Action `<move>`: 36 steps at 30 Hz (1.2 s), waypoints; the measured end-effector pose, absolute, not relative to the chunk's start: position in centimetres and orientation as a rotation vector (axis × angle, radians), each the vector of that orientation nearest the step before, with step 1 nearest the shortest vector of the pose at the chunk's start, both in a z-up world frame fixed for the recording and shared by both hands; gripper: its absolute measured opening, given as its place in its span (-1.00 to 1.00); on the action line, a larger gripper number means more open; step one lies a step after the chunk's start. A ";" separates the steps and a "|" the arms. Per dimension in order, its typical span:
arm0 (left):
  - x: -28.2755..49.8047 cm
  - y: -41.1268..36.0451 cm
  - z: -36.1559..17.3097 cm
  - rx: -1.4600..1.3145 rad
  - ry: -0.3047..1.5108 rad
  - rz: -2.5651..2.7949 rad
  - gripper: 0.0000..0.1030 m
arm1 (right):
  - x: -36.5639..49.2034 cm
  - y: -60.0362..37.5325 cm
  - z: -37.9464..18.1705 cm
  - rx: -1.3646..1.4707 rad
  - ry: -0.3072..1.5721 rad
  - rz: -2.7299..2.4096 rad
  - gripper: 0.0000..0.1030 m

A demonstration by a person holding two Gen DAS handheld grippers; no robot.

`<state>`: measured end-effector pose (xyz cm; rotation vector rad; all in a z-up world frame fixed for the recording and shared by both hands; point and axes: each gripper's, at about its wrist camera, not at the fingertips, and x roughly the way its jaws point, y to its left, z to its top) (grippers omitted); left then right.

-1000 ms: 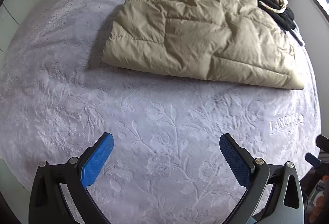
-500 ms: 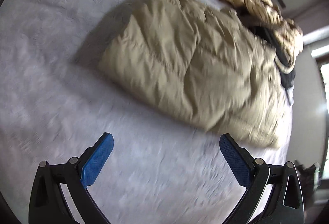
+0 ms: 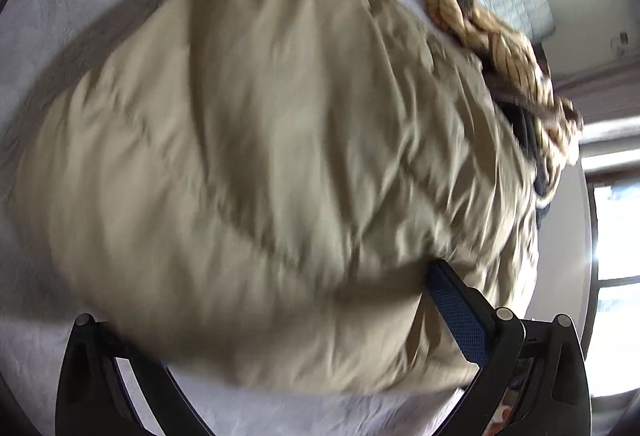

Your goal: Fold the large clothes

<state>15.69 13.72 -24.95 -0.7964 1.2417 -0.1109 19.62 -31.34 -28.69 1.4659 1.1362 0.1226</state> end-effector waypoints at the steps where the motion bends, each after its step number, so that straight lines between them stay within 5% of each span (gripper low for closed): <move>1: 16.1 13.9 -25.0 -0.806 1.236 -0.090 1.00 | 20.2 -31.3 -28.8 1.476 1.133 0.119 0.99; 4: 17.7 13.8 -25.6 -0.826 1.252 -0.014 0.90 | 21.2 -30.9 -29.4 1.484 1.152 0.080 1.00; 5: 17.9 13.7 -25.5 -0.827 1.251 -0.011 0.46 | 21.2 -30.9 -29.5 1.492 1.159 0.067 0.97; 7: 18.3 13.3 -24.8 -0.821 1.244 -0.058 -0.22 | 20.9 -31.2 -29.5 1.517 1.181 0.032 0.51; 8: 18.2 13.0 -23.8 -0.794 1.227 -0.081 -0.50 | 20.7 -31.3 -29.5 1.545 1.186 0.032 -0.03; 10: 18.2 12.5 -22.2 -0.740 1.203 -0.120 -0.64 | 20.3 -31.5 -28.9 1.562 1.162 0.048 -0.36; 12: 17.6 12.3 -20.4 -0.697 1.178 -0.154 -0.65 | 20.1 -31.5 -27.7 1.538 1.144 0.084 -0.50; 20: 11.0 13.7 -16.2 -0.653 1.192 -0.262 -0.65 | 15.0 -31.1 -23.2 1.488 1.187 0.198 -0.52; 29: -1.3 15.1 -19.6 -0.644 1.422 -0.289 -0.63 | 2.1 -30.7 -24.5 1.512 1.334 0.111 -0.42; 31: -1.9 14.7 -21.5 -0.613 1.456 -0.257 -0.40 | 1.5 -30.9 -26.2 1.533 1.343 0.070 -0.29; 34: -1.5 14.4 -22.4 -0.532 1.477 -0.163 0.27 | 1.9 -30.7 -26.2 1.500 1.369 0.041 -0.14; 36: -1.4 14.5 -22.1 -0.491 1.489 -0.141 0.30 | 2.4 -30.8 -25.1 1.449 1.410 0.011 0.10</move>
